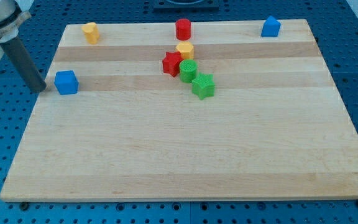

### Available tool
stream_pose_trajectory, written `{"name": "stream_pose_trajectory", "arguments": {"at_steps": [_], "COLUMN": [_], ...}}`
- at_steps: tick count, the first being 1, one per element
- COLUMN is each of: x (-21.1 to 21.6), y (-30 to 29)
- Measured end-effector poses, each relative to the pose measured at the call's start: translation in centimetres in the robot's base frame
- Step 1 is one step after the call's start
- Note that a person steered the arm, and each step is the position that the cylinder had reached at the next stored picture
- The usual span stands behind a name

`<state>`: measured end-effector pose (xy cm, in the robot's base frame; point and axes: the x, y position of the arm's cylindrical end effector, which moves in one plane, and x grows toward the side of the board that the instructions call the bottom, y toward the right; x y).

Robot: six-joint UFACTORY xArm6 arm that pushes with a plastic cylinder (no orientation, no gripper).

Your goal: Move the blue cube to the bottom of the yellow heart

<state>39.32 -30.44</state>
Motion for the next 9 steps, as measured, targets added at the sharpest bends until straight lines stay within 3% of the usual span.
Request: {"name": "stream_pose_trajectory", "arguments": {"at_steps": [2, 7, 9], "x": [-1.7, -0.5, 1.6], "y": [1.8, 4.8, 3.0]}}
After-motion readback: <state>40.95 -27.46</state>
